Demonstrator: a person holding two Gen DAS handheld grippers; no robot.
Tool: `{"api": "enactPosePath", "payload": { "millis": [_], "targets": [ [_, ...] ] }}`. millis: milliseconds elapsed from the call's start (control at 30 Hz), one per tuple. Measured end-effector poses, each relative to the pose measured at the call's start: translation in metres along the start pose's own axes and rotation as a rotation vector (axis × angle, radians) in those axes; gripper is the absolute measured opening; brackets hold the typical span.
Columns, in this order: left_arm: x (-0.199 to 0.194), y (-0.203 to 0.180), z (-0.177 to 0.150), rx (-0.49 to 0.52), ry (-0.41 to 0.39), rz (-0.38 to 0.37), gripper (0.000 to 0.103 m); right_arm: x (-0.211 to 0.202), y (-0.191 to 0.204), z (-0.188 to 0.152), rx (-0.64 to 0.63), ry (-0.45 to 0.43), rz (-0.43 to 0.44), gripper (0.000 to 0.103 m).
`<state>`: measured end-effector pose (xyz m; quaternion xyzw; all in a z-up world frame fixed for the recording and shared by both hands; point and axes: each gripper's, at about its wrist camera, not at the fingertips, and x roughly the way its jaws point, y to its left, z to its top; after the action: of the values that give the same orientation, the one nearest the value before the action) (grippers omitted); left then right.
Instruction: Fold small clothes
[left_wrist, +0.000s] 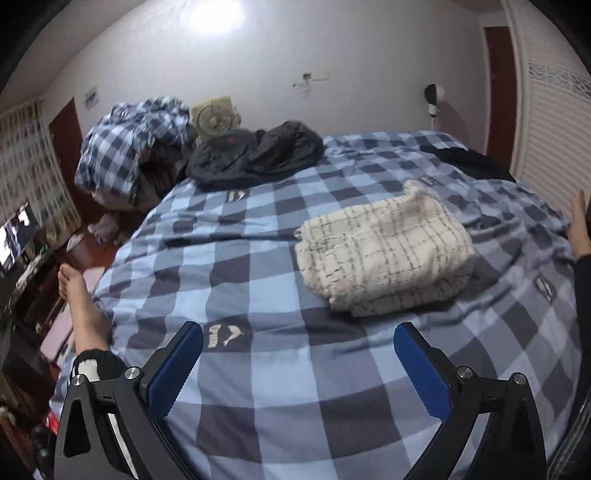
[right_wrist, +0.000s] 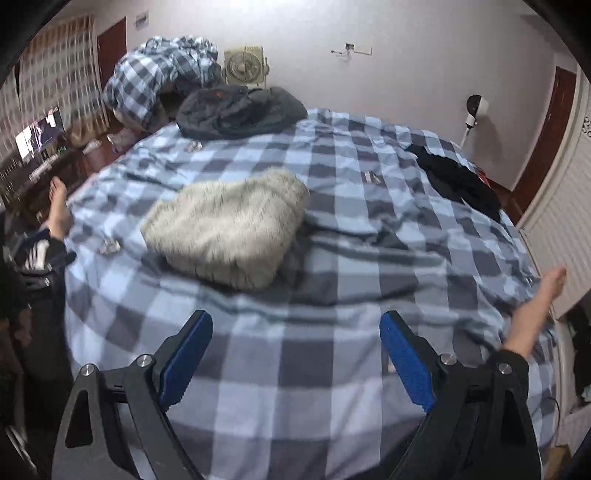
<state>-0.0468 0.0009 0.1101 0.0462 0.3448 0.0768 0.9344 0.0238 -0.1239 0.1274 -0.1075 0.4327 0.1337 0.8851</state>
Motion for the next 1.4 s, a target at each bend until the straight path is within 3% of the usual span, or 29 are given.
{"api": "enactPosePath", "payload": {
  "millis": [167, 267, 433, 667, 900, 1400],
  "targets": [
    [0.021, -0.013, -0.010, 0.058, -0.003, 0.039, 0.103, 0.028, -0.014, -0.020, 0.069, 0.022, 0.037, 0.090],
    [0.033, -0.012, -0.026, 0.015, 0.011, -0.006, 0.103, 0.059, -0.025, -0.025, 0.140, 0.012, 0.118, 0.090],
    [0.055, -0.009, -0.043, 0.003, 0.055, -0.047, 0.103, 0.098, -0.032, -0.034, 0.133, 0.024, 0.087, 0.090],
    [0.067, -0.002, -0.040, -0.064, 0.016, -0.087, 0.103, 0.121, -0.034, -0.030, 0.137, 0.029, 0.070, 0.090],
    [0.089, -0.012, -0.045, -0.032, 0.062, -0.108, 0.103, 0.124, -0.032, -0.033, 0.131, 0.028, 0.045, 0.090],
    [0.085, -0.027, -0.047, 0.022, 0.050, -0.123, 0.103, 0.109, -0.035, -0.040, 0.125, 0.018, 0.055, 0.090]
  ]
}}
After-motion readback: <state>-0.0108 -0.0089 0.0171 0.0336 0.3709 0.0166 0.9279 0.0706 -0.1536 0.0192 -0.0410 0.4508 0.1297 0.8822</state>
